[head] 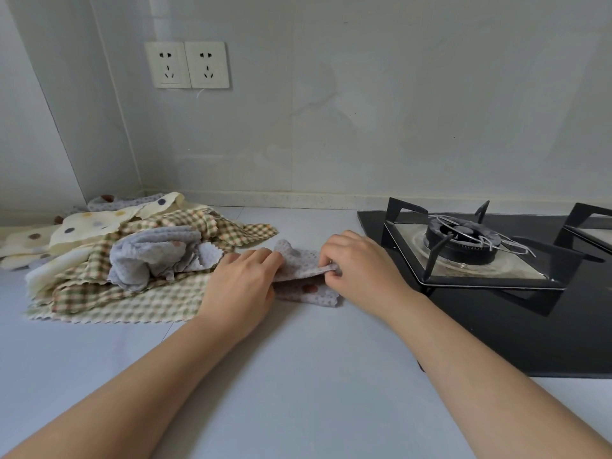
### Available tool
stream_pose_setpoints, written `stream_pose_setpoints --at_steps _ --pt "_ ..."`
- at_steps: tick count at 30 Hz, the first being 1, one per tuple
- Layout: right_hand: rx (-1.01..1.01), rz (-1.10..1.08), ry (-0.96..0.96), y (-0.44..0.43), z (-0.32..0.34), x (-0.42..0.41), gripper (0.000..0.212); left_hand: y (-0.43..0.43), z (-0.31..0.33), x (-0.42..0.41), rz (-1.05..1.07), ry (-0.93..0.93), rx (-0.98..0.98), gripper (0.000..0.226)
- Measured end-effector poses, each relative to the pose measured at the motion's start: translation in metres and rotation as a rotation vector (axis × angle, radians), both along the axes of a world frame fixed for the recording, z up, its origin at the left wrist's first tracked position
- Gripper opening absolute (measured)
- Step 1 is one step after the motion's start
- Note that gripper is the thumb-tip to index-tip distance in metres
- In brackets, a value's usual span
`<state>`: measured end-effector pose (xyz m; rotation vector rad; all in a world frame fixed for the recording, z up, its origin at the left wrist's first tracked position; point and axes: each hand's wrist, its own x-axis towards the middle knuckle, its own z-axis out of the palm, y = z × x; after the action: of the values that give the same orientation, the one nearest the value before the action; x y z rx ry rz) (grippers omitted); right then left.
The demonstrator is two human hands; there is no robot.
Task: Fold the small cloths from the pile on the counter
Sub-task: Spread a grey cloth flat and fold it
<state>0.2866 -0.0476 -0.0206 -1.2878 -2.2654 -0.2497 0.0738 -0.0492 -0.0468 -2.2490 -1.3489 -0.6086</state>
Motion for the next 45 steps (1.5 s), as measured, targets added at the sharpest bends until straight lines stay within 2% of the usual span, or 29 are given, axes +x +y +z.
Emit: stream_pose_setpoints --at_steps 6,9,11,15,17,19,23,24,26,28,31,35,40,45 --pt "-0.143 0.135 -0.06 -0.003 -0.003 -0.003 0.024 0.003 -0.006 -0.006 -0.07 -0.12 -0.176 0.029" --pt "-0.365 0.144 -0.072 -0.006 -0.003 0.0 0.03 0.004 -0.001 -0.012 -0.142 -0.101 -0.281 0.037" --pt "-0.484 0.159 -0.059 -0.006 -0.001 0.004 0.037 0.007 0.004 -0.02 -0.181 -0.1 -0.321 0.032" --pt "-0.478 0.143 -0.053 -0.007 0.001 0.006 0.043 0.009 0.006 -0.025 -0.186 -0.073 -0.23 0.029" --pt "-0.393 0.108 -0.023 -0.007 -0.002 0.002 0.036 0.006 0.007 -0.021 -0.161 -0.168 -0.24 0.015" --pt "-0.333 0.078 0.12 -0.007 -0.006 -0.001 0.023 0.003 0.009 -0.02 -0.162 -0.357 -0.312 0.009" --pt "-0.428 0.148 0.675 -0.01 -0.005 -0.008 0.012 0.0 0.024 -0.018 -0.258 -0.809 -0.379 0.014" --pt "-0.444 0.164 0.771 -0.01 -0.003 -0.009 0.012 -0.003 0.03 -0.017 -0.317 -0.837 -0.404 0.019" --pt "-0.483 0.2 0.917 -0.014 0.004 -0.011 0.014 -0.009 0.043 -0.017 -0.405 -0.654 -0.358 0.03" --pt "-0.501 0.253 1.004 -0.017 0.011 -0.011 0.021 -0.011 0.052 -0.017 -0.431 -0.462 -0.282 0.032" --pt "-0.515 0.322 1.03 -0.02 0.013 -0.008 0.025 -0.011 0.06 -0.018 -0.333 -0.439 -0.268 0.025" --pt "-0.464 0.403 0.893 -0.024 0.018 -0.006 0.024 -0.017 0.071 -0.018 -0.29 -0.476 -0.273 0.008" --pt "-0.356 0.388 0.605 -0.026 0.019 -0.006 0.025 -0.02 0.078 -0.019 -0.291 -0.395 -0.269 0.008" --pt "-0.294 0.353 0.577 -0.025 0.019 -0.007 0.011 -0.025 0.087 -0.018 -0.393 -0.319 -0.305 0.009"
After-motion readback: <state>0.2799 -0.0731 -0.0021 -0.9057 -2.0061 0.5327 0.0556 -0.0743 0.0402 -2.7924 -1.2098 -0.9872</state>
